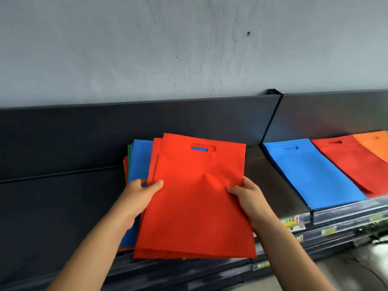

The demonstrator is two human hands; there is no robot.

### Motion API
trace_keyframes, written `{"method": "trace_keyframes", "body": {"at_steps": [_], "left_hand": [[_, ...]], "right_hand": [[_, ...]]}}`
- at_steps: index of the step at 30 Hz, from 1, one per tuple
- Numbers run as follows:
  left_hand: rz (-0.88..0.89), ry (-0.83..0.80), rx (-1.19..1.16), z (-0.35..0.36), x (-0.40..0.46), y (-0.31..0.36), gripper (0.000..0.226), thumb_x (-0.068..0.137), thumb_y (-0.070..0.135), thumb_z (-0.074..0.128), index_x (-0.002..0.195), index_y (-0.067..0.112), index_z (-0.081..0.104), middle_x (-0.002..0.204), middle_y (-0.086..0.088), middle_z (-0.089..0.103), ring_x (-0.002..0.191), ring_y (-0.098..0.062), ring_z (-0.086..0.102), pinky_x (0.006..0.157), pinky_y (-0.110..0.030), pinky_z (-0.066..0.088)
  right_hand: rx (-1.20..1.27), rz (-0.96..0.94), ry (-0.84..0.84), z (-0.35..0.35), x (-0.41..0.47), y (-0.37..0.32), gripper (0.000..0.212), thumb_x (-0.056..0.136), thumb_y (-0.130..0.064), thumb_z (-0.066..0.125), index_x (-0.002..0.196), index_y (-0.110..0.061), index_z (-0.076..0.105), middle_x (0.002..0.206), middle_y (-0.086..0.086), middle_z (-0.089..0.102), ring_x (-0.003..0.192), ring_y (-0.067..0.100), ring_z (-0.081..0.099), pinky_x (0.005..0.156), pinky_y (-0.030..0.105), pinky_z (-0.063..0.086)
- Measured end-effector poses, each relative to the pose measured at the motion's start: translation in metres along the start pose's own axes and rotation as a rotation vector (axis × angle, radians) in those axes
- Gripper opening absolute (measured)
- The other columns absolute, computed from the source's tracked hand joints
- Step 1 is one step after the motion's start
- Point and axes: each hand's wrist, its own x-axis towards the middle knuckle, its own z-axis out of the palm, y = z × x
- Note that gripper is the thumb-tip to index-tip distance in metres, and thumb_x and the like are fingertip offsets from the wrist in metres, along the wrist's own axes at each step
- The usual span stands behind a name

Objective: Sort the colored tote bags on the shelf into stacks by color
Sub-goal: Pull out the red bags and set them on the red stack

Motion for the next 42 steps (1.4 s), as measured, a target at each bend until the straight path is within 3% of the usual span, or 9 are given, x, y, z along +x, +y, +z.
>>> {"method": "trace_keyframes", "body": {"at_steps": [5,11,17,22,25,31,35,39,42], "left_hand": [[0.149,-0.053,0.046,0.032,-0.009,0.011,0.013,0.100,0.029,0.067,0.105,0.021,0.077,0.093,0.003,0.081,0.088,-0.022,0.078,0.088,-0.047,0.061],[0.208,-0.098,0.061,0.090,-0.024,0.037,0.015,0.103,0.021,0.060,0.107,0.026,0.073,0.095,0.011,0.079,0.090,-0.014,0.076,0.083,-0.039,0.058],[0.226,-0.168,-0.002,0.184,-0.049,0.070,0.018,0.098,0.023,0.060,0.108,0.028,0.074,0.099,0.007,0.080,0.097,-0.021,0.076,0.093,-0.046,0.057],[0.262,-0.241,-0.014,0.290,-0.072,0.097,0.019,0.103,0.017,0.057,0.110,0.024,0.074,0.103,0.005,0.080,0.100,-0.019,0.075,0.095,-0.043,0.056],[0.291,-0.292,0.015,0.358,-0.086,0.110,0.020,0.105,0.019,0.055,0.111,0.024,0.074,0.104,0.005,0.080,0.100,-0.017,0.075,0.093,-0.043,0.057],[0.331,-0.313,0.045,0.477,-0.109,0.135,0.016,0.102,0.026,0.060,0.098,0.022,0.075,0.095,0.001,0.079,0.089,-0.022,0.076,0.086,-0.047,0.060],[0.321,-0.322,0.077,0.531,-0.121,0.146,0.016,0.100,0.028,0.061,0.098,0.019,0.073,0.093,0.001,0.078,0.087,-0.022,0.075,0.086,-0.049,0.060],[0.313,-0.323,0.121,0.562,-0.115,0.156,0.015,0.098,0.028,0.063,0.097,0.018,0.074,0.091,-0.002,0.078,0.087,-0.026,0.075,0.086,-0.051,0.060],[0.313,-0.338,0.183,0.574,-0.099,0.166,0.017,0.098,0.028,0.062,0.095,0.015,0.073,0.091,-0.009,0.076,0.084,-0.031,0.073,0.075,-0.043,0.058]], "right_hand": [[0.048,-0.007,0.004,-0.030,-0.014,-0.007,0.023,0.096,0.000,0.066,0.116,-0.010,0.070,0.099,0.018,0.080,0.081,0.034,0.077,0.075,0.049,0.066],[0.114,0.007,0.043,-0.091,-0.020,-0.006,0.023,0.097,-0.009,0.071,0.120,-0.008,0.070,0.106,0.022,0.080,0.093,0.039,0.077,0.086,0.057,0.064],[0.095,0.010,0.133,-0.187,-0.034,-0.001,0.012,0.101,-0.014,0.067,0.107,-0.006,0.075,0.087,0.012,0.079,0.073,0.023,0.074,0.067,0.034,0.058],[0.078,0.008,0.227,-0.299,-0.045,-0.001,0.015,0.100,-0.016,0.067,0.109,-0.010,0.078,0.104,0.023,0.079,0.087,0.031,0.073,0.088,0.049,0.059],[0.065,0.001,0.308,-0.369,-0.053,-0.002,0.015,0.101,-0.016,0.066,0.108,-0.011,0.078,0.096,0.019,0.080,0.081,0.027,0.070,0.082,0.044,0.056],[0.021,-0.021,0.433,-0.482,-0.063,-0.010,0.013,0.101,-0.018,0.066,0.105,-0.014,0.078,0.092,0.016,0.081,0.078,0.029,0.073,0.085,0.055,0.062],[-0.013,-0.029,0.491,-0.534,-0.062,-0.010,0.012,0.102,-0.018,0.065,0.105,-0.015,0.076,0.078,0.006,0.080,0.062,0.018,0.073,0.062,0.035,0.058],[-0.016,-0.034,0.494,-0.567,-0.046,-0.015,0.012,0.102,-0.015,0.065,0.107,-0.016,0.076,0.083,0.009,0.081,0.068,0.022,0.075,0.071,0.039,0.061],[-0.044,-0.043,0.492,-0.581,-0.024,-0.022,0.011,0.102,-0.015,0.065,0.106,-0.018,0.075,0.087,0.009,0.082,0.075,0.027,0.077,0.077,0.046,0.064]]}}
